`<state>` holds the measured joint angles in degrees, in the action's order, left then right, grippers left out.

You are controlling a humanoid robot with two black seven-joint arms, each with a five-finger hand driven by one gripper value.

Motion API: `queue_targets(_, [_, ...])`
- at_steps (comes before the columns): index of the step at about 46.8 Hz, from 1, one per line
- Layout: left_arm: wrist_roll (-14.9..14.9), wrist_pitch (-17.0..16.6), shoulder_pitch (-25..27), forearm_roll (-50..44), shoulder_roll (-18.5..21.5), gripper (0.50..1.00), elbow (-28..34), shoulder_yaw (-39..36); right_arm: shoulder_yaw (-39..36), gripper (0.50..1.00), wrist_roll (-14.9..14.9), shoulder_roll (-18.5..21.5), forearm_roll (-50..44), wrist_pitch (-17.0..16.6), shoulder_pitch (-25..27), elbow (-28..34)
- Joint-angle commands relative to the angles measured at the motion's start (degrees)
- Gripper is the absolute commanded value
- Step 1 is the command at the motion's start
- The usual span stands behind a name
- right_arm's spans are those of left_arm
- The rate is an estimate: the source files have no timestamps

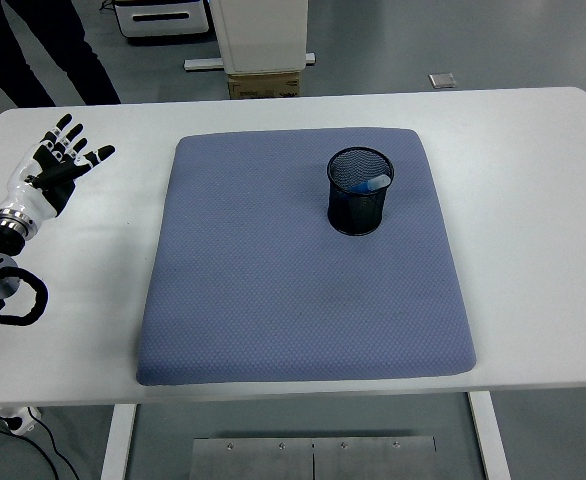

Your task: Left hand places marker in pen holder

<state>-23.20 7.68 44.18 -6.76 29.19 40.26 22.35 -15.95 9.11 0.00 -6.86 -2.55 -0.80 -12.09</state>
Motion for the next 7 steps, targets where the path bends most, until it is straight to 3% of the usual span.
queue_targets(1, [0.0, 0.6, -0.2, 0.0, 0.6, 1.0, 0.0, 0.1, -0.1, 1.0, 0.0, 0.0, 0.0, 0.0, -0.2, 0.0])
queue_targets(7, [0.0, 0.8, -0.2, 0.0, 0.9, 1.0, 0.0, 0.1, 0.1, 1.0, -0.1, 0.0, -0.3, 0.0, -0.2, 0.0])
